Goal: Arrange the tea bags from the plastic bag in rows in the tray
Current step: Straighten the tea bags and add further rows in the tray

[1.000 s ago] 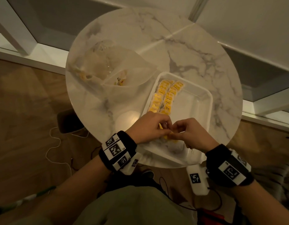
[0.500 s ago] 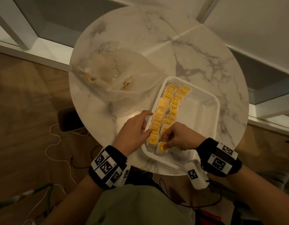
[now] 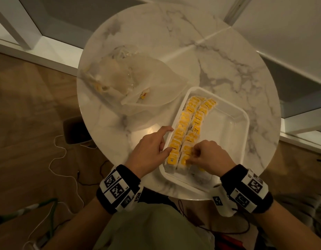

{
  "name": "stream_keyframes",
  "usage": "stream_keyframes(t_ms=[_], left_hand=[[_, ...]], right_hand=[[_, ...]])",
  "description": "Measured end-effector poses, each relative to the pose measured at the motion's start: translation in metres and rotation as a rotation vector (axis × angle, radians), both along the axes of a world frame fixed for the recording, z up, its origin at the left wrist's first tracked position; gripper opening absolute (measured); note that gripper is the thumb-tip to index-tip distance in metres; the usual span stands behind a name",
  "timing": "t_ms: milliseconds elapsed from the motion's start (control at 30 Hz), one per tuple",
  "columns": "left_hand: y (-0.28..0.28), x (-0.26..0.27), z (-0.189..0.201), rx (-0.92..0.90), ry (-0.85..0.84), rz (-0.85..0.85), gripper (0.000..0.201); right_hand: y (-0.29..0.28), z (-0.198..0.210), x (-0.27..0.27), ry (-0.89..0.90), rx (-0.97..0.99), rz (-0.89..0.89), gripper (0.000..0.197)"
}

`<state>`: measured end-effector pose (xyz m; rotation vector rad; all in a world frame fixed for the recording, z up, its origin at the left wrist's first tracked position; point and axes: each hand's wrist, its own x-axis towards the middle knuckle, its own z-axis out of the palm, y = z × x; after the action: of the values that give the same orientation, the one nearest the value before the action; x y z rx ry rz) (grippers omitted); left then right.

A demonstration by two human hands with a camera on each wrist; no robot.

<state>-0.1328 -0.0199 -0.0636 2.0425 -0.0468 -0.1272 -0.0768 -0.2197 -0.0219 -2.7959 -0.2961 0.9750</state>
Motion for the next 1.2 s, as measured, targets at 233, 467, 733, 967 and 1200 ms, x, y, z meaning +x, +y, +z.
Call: stream_keyframes(t_ms=[233,467,733,967,1200], left_hand=[[0.002,0.000,-0.001,-0.042,-0.005,-0.005,0.051],[0.003,-0.001,-0.002,-0.015,-0.032,-0.028,0.057],[0.005,-0.001,-0.002,-0.018,-0.046,-0.028,0.058],[0.006,-0.001,0.000,-0.018,-0.024,-0.017,0.060],[0.002,0.001,0.019,0.001,-0.156,0.071,0.027]], right_hand=[[-0.005,-0.001,0.005,0.125,0.080,-0.101,0.043],[0.004,-0.001,0.002,0.234,-0.090,0.037,0.046],[0.002,-0.005,0.019,0.214,-0.095,0.030,0.056],[-0.002,0.014,0.020,0.292,-0.031,-0.066,0.053],[-0.013,0.037,0.024,0.271,0.464,-0.537,0.055]])
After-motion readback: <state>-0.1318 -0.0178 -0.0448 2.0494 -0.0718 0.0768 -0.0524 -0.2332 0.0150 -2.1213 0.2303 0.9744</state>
